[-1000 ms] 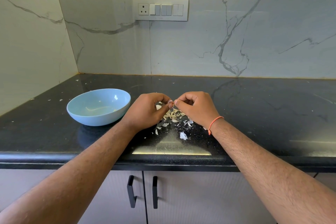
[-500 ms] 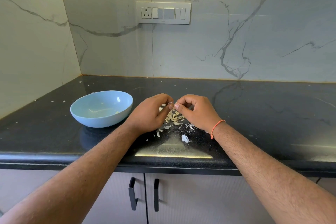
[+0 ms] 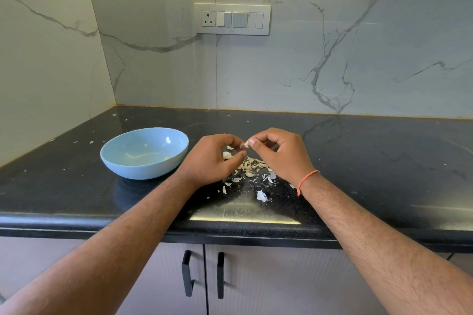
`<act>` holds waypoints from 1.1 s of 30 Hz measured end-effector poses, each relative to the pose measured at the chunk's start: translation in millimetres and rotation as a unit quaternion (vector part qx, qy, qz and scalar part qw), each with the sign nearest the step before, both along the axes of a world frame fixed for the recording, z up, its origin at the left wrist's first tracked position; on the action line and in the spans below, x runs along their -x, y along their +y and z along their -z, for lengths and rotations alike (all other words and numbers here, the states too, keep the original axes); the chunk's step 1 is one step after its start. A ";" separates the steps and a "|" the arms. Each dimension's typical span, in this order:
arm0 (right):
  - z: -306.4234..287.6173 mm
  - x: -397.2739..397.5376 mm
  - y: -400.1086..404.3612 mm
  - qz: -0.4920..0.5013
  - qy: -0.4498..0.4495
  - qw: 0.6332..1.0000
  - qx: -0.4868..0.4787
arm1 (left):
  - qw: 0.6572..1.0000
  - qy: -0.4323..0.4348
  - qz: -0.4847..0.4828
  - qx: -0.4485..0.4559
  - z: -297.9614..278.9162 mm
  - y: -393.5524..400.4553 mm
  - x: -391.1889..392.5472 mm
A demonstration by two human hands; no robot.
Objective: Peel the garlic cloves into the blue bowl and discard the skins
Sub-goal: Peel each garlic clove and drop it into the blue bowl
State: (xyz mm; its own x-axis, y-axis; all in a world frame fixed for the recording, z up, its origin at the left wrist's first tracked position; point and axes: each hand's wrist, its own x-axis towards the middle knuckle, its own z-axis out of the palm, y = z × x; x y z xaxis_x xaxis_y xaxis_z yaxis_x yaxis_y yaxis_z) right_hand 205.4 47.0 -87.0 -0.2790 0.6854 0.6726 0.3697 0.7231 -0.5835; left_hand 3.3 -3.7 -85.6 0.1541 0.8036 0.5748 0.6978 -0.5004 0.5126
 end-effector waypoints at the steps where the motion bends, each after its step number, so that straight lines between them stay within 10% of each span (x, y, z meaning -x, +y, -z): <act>1: 0.1 -0.3 0.1 0.003 -0.006 1.000 -0.012 | 1.000 -0.006 0.006 0.000 -0.6 -1.1 -0.3; 33: -0.7 1.1 -8.1 0.051 -0.089 0.991 -0.084 | 0.998 0.036 -0.040 -0.035 2.8 2.8 3.1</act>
State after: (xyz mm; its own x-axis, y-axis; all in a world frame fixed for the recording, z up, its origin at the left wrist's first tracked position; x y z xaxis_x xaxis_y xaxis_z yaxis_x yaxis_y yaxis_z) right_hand 204.4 38.9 -86.4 -0.3387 0.5977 0.7266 0.5313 0.7589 -0.3766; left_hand 0.2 -0.9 -88.5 0.1334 0.7729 0.6203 0.7712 -0.4741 0.4249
